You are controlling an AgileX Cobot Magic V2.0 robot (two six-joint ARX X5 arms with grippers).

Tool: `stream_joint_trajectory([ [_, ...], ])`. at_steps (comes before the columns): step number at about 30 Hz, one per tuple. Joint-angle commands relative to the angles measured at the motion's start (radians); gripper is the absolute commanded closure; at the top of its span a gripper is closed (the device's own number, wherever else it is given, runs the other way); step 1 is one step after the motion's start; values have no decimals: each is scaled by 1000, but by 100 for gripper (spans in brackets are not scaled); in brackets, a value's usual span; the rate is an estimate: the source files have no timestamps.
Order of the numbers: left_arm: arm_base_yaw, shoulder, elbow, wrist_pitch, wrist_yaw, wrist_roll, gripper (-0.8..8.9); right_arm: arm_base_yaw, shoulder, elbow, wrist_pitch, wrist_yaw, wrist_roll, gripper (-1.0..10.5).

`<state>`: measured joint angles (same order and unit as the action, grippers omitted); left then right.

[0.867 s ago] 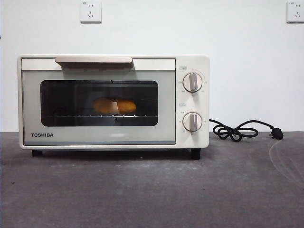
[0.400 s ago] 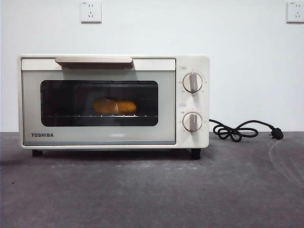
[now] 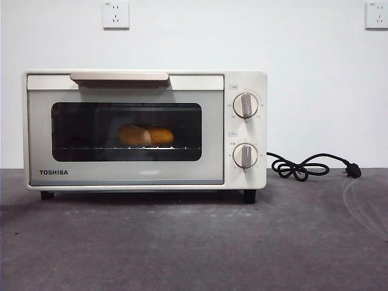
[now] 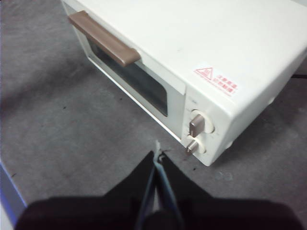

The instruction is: Take the corn from the table,put the corn in the oven

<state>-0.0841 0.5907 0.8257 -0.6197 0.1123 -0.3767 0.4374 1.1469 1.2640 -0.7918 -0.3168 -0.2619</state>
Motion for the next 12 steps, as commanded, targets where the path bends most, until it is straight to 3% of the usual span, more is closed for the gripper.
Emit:
stream_joint_trajectory([
  [1,-3,24,-3,10,-1,15,817,0,3,1,5,16,-3,949],
  [12,-6,151,-3,1,-29,15,817,0,3,1,5,37,-3,949],
])
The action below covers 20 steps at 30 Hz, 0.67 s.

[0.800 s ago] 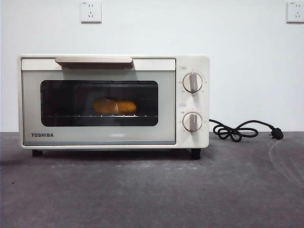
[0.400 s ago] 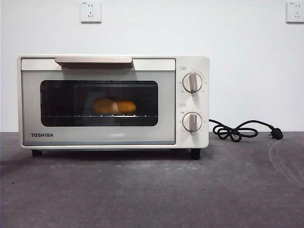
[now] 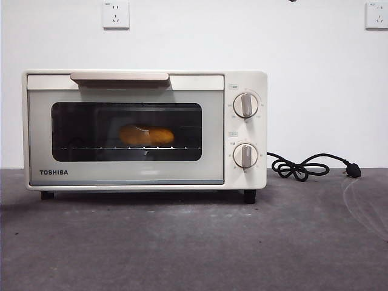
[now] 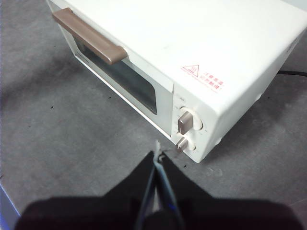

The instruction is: Take the corn from the table,put the corn in the oven

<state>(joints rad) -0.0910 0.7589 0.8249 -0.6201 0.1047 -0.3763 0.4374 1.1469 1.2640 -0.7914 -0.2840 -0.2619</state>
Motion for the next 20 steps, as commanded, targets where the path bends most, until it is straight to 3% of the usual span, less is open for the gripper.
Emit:
stream_joint_trajectory([
  [1,3,-31,-2,-3,-20,22,817,0,3,1,5,4,-3,949],
  [3,5,-72,-2,-6,-23,101,817,0,3,1,5,4,-3,949],
  [6,10,-161,-3,42,-28,90,817,-1,3,1,5,4,-3,949],
  [14,16,-401,-184,603,-16,253,817,0,3,1,5,4,-3,949],
  [20,24,-523,-456,724,-16,407,817,0,3,1,5,4,-3,949],
])
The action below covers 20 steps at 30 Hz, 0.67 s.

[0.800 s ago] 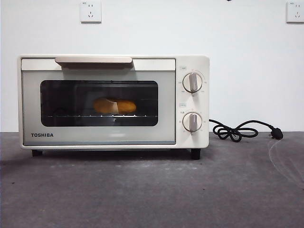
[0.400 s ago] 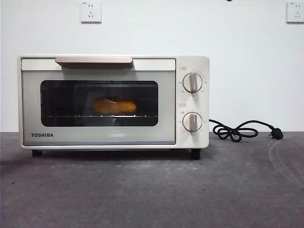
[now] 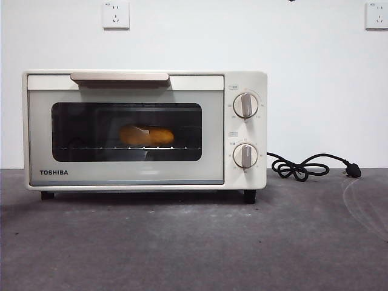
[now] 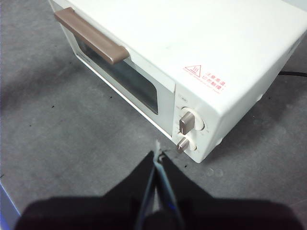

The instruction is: Take the corn from the table,put the corn in the oven

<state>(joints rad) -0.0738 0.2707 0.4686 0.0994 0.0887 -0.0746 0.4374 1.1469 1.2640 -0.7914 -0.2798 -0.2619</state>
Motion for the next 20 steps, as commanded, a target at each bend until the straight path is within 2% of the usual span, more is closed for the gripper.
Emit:
stream_joint_trajectory([
  [1,10,-51,-137,5,0,117,817,0,3,1,5,0,-3,949],
  [6,23,-149,-312,-20,0,132,817,0,3,1,5,0,-3,949],
  [11,23,-250,-426,-124,-3,130,817,0,3,1,5,0,-3,949],
  [16,26,-264,-459,-277,-2,106,817,0,3,1,4,0,-3,948],
  [20,35,-264,-459,-273,-3,103,817,-1,3,1,5,4,-3,949],
])
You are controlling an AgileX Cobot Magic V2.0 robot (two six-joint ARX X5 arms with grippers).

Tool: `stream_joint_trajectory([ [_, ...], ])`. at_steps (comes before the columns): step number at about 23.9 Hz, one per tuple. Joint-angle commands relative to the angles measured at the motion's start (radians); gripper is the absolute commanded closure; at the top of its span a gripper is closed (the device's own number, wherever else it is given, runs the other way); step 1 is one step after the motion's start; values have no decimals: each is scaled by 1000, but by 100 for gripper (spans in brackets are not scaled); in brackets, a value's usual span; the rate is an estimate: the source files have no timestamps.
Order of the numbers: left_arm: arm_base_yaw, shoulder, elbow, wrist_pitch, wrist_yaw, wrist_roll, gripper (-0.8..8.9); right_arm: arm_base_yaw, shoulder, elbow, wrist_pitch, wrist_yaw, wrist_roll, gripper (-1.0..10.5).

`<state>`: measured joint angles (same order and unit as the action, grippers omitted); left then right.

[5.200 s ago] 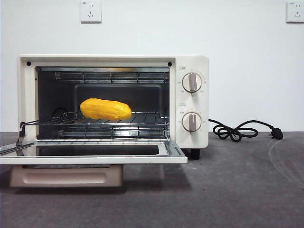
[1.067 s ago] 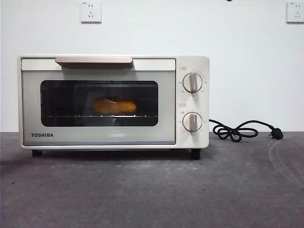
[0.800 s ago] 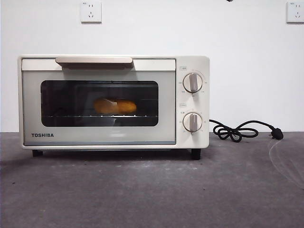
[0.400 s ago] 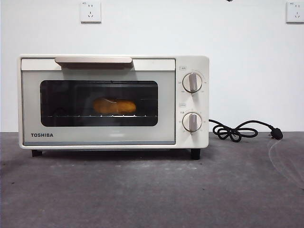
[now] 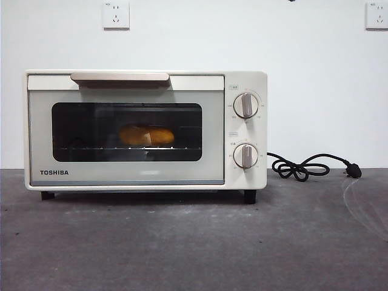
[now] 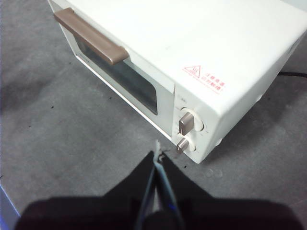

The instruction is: Take the corn from the table,put the corn in the oven

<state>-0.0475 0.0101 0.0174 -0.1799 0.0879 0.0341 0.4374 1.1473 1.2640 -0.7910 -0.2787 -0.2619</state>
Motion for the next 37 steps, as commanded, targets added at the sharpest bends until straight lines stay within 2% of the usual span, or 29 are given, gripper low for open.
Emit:
stream_joint_trajectory([
  [1,10,-4,-7,6,-2,-7,817,0,3,1,5,6,-3,949],
  [24,10,100,-7,15,-3,-7,817,0,3,1,5,44,-3,949],
  [28,10,119,-7,15,-3,-7,817,-3,3,1,5,114,-37,948],
  [30,10,135,-7,15,-3,-7,817,-54,0,-1,53,141,-38,948],
  [32,10,152,-7,15,-3,-7,817,-139,-14,-7,149,98,-36,948],
  [35,10,171,-7,15,-3,-7,817,-273,-103,-103,355,-119,-29,948],
  [37,10,186,-7,15,-3,-7,817,-364,-208,-236,466,-167,-22,948],
])
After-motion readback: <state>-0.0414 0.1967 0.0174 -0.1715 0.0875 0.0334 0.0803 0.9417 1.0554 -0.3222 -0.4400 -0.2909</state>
